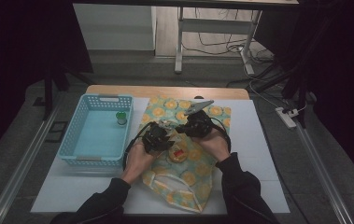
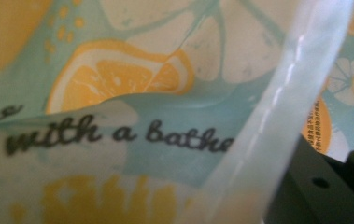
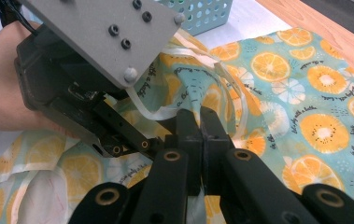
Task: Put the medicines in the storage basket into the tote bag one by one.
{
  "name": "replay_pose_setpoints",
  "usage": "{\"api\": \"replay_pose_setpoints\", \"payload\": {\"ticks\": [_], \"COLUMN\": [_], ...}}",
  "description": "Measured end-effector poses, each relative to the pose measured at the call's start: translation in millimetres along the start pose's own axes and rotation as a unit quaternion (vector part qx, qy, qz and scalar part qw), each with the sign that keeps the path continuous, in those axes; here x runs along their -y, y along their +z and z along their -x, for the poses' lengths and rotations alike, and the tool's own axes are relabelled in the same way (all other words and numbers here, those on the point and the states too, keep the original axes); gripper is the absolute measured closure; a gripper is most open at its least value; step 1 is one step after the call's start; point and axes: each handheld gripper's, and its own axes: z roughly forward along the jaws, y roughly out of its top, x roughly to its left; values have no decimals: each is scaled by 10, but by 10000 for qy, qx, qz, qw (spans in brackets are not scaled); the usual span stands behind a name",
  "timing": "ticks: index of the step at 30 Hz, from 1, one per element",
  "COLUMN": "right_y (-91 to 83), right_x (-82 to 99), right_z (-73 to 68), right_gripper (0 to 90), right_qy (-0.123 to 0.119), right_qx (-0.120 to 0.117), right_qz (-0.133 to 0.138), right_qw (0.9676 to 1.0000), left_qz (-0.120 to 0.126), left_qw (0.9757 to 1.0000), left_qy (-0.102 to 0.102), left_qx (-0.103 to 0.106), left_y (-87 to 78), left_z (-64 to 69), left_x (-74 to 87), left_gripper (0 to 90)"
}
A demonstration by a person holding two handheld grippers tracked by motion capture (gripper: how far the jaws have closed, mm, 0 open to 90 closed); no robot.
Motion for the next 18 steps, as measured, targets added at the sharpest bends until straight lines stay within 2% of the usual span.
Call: {"api": "replay_pose_setpoints", "payload": {"ticks": [4,12,18], "right_y": [-3,-13,-28], "right_x": [1,2,4], "right_z": [2,8,18], "right_gripper": [896,895,896], "right_qy": [3,11,32], "right_qx": [0,17,26], "right_qz": [16,47,66], "right_qw": [10000,10000,10000], "left_qz": [50,95,158], "left_qw": [10000,9996,9987], "left_qy": [-7,181,298], "left_qx": [51,198,384], "left_y": [-30,-89,-163], "left_z": [2,61,138], "left_x": [-5,-18,-50], "left_gripper": [626,565,479]}}
